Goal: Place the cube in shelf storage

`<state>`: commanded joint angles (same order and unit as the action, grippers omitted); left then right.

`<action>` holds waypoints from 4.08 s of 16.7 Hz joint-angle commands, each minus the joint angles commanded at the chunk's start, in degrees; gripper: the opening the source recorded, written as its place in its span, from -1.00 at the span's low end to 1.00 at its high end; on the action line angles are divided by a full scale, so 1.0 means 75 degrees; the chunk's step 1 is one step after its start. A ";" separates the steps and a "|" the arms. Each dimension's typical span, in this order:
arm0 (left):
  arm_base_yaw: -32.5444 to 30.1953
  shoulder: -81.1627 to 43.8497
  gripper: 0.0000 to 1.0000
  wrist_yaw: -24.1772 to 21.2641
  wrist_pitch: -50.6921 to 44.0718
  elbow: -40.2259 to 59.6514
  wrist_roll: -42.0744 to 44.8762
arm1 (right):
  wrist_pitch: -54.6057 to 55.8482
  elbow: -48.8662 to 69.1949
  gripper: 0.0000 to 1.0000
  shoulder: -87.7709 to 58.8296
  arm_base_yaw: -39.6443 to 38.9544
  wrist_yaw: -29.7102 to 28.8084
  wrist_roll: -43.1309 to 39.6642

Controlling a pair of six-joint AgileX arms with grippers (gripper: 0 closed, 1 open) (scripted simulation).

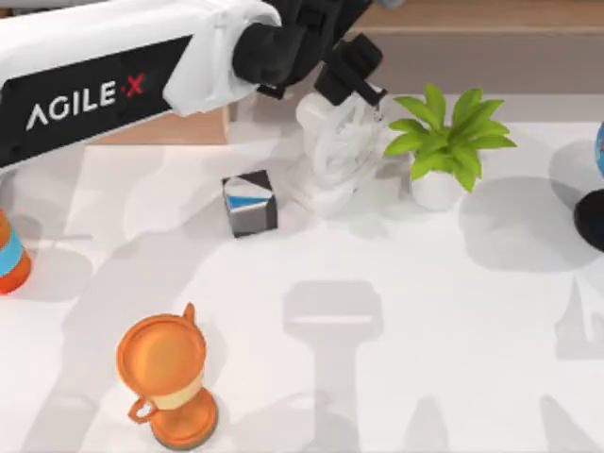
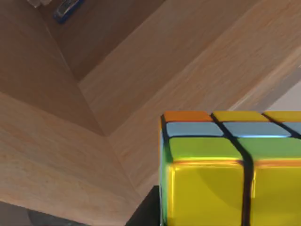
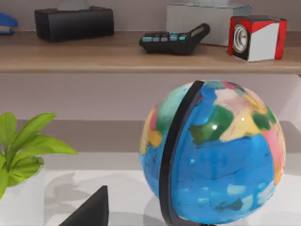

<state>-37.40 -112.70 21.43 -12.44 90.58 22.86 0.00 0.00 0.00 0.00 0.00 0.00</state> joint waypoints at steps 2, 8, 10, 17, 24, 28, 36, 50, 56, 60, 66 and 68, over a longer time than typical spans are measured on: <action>-0.0241 -0.0376 -1.00 0.0734 0.2024 -0.0393 -0.0002 | 0.0000 0.0000 1.00 0.0000 0.0000 0.0000 0.0000; -0.0602 -0.1812 -1.00 0.2396 0.7595 -0.1097 -0.0319 | 0.0000 0.0000 1.00 0.0000 0.0000 0.0000 0.0000; -0.0742 -0.2247 -1.00 0.2658 0.8967 -0.1202 -0.0578 | 0.0000 0.0000 1.00 0.0000 0.0000 0.0000 0.0000; -0.1225 -0.3021 -1.00 0.2844 1.1255 -0.1410 -0.1430 | 0.0000 0.0000 1.00 0.0000 0.0000 0.0000 0.0000; -0.1147 -0.3071 -1.00 0.2798 1.1135 -0.1272 -0.1421 | 0.0000 0.0000 1.00 0.0000 0.0000 0.0000 0.0000; -0.0858 -0.3536 -1.00 0.2502 1.0406 -0.0104 -0.1540 | 0.0000 0.0000 1.00 0.0000 0.0000 0.0000 0.0000; -0.0242 -0.4625 -1.00 0.1888 0.8867 0.2329 -0.1807 | 0.0000 0.0000 1.00 0.0000 0.0000 0.0000 0.0000; -0.0242 -0.4625 0.66 0.1888 0.8867 0.2329 -0.1807 | 0.0000 0.0000 1.00 0.0000 0.0000 0.0000 0.0000; -0.0242 -0.4625 1.00 0.1888 0.8867 0.2329 -0.1807 | 0.0000 0.0000 1.00 0.0000 0.0000 0.0000 0.0000; -0.0242 -0.4625 1.00 0.1888 0.8867 0.2329 -0.1807 | 0.0000 0.0000 1.00 0.0000 0.0000 0.0000 0.0000; -0.0912 -0.4535 1.00 0.1704 0.8955 0.2151 -0.2436 | 0.0000 0.0000 1.00 0.0000 0.0000 0.0000 0.0000; -0.1699 -0.4433 1.00 0.1479 0.9059 0.1931 -0.3209 | 0.0000 0.0000 1.00 0.0000 0.0000 0.0000 0.0000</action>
<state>-50.14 -145.95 32.52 55.50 105.07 -1.21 0.00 0.00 0.00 0.00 0.00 0.00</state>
